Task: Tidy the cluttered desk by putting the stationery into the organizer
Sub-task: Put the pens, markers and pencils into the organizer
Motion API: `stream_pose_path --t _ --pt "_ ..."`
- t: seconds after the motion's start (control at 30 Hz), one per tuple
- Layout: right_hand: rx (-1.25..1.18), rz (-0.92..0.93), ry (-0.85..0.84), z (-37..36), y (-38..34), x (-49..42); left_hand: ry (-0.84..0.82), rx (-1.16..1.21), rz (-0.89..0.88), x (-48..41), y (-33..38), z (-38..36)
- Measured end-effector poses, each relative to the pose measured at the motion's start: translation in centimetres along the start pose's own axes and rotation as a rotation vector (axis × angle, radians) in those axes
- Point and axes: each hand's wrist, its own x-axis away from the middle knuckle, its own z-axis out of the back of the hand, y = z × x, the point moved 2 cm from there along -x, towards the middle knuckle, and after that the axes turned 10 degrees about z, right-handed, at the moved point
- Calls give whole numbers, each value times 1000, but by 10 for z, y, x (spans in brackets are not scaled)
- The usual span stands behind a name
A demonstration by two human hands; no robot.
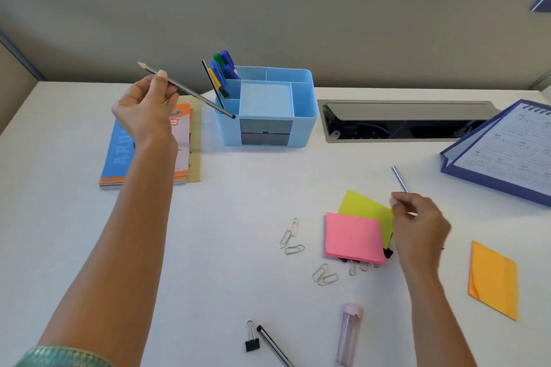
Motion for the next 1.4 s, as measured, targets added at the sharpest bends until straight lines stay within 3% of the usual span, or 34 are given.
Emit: stream_pose_path --t 0.17,0.57,0.83,1.0,1.1,1.27,1.4 --pt "415 -37 -74 19 45 -11 20 34 -30 -6 3 -1" --pt "451 -70 -105 10 45 -10 8 -215 -93 -8 -27 -15" --pt "77 -105 -48 -3 11 -3 -40 -490 -182 -8 -45 -21" --pt "-186 -50 -70 -24 -37 10 58 -444 -240 13 -47 -8" --pt "-305 1 -127 -39 -65 18 24 -418 -263 41 -52 2" --pt "-426 83 -261 -68 -105 31 -407 -310 179 99 -81 -3" --pt "-438 130 -336 -83 -119 36 -519 -276 325 118 -85 -13"
